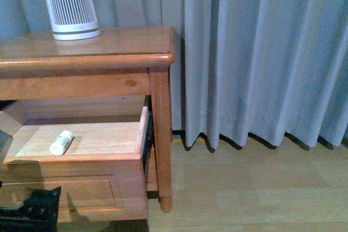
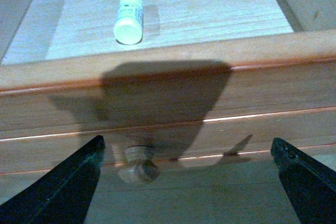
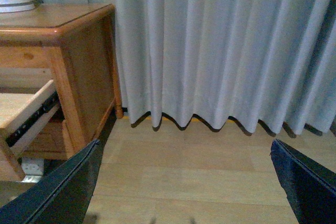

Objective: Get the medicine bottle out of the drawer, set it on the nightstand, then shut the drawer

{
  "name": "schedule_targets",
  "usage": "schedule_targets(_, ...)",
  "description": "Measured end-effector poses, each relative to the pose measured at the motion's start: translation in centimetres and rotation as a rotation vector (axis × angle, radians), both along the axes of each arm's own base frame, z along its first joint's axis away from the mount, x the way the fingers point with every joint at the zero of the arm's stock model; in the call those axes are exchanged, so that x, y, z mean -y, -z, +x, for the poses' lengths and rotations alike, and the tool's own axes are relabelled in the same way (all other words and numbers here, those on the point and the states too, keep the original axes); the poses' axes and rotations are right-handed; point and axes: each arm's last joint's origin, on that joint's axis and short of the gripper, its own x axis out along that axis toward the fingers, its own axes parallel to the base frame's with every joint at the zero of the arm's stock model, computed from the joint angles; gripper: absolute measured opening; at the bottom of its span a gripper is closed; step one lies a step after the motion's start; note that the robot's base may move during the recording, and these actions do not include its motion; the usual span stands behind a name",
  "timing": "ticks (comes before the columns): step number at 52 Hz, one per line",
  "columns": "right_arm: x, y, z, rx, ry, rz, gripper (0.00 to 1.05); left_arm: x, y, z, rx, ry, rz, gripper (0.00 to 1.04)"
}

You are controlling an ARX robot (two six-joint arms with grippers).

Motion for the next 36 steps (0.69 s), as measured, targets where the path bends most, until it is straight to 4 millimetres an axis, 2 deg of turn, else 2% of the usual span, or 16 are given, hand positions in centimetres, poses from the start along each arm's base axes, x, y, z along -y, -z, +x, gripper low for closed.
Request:
schedule_targets(13, 0.0, 0.0, 0.0, 0.000, 0.000, 0.000, 0.98, -0.4, -4.2, -3.3, 0.006, 0.015, 0.010, 0.98)
schedule_targets(20, 0.0, 0.0, 0.0, 0.000, 0.000, 0.000, 0.98, -0.6, -7.8, -5.3, 0.073, 0.020, 0.007, 0.98)
schedule_targets(27, 0.0, 0.0, 0.0, 0.000, 0.000, 0.000, 0.98, -1.0, -11.5, -7.9, 0.226, -0.005, 0.033, 0.98)
schedule_targets(31, 0.0, 0.0, 0.0, 0.000, 0.000, 0.000, 0.98, -1.1, -12.7, -9.4, 0.299, -0.035, 0.036, 0.98)
schedule_targets(36, 0.0, 0.0, 0.0, 0.000, 0.000, 0.000, 0.98, -1.0, -13.1, -11.6, 0.352, -0.057, 0.049, 0.98)
